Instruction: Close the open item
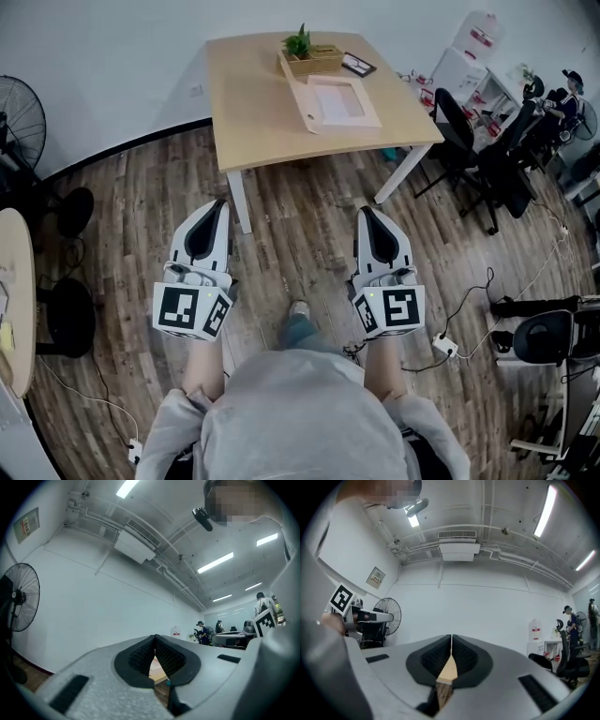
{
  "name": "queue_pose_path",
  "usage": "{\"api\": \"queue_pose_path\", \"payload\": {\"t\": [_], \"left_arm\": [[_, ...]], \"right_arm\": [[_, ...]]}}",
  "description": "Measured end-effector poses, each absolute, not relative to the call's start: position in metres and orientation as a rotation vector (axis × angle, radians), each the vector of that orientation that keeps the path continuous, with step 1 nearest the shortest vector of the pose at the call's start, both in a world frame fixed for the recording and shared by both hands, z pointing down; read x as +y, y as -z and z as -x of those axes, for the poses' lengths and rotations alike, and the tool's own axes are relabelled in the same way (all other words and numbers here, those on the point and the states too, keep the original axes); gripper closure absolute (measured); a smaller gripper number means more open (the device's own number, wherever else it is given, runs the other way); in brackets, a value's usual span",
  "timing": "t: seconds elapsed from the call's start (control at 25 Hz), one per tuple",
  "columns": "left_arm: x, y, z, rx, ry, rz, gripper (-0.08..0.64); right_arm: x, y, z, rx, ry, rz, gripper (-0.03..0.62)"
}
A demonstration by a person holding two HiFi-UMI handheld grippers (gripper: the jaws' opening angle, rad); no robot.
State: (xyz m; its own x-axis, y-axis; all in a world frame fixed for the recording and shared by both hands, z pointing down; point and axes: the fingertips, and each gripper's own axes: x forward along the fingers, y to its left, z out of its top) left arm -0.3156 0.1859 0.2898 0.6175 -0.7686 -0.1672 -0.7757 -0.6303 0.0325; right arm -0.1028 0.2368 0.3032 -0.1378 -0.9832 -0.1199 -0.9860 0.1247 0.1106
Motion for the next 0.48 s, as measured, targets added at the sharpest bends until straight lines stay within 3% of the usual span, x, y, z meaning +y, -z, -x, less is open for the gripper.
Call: {"api": "queue_pose_path", "payload": {"t": [0.48], "left_arm": [[0.081, -0.268, 0.233, 1.374, -0.306, 2.715, 0.551]], "right_arm": [[0.117, -0.284, 0.022, 2.383, -0.29, 1.969, 0.578]]}}
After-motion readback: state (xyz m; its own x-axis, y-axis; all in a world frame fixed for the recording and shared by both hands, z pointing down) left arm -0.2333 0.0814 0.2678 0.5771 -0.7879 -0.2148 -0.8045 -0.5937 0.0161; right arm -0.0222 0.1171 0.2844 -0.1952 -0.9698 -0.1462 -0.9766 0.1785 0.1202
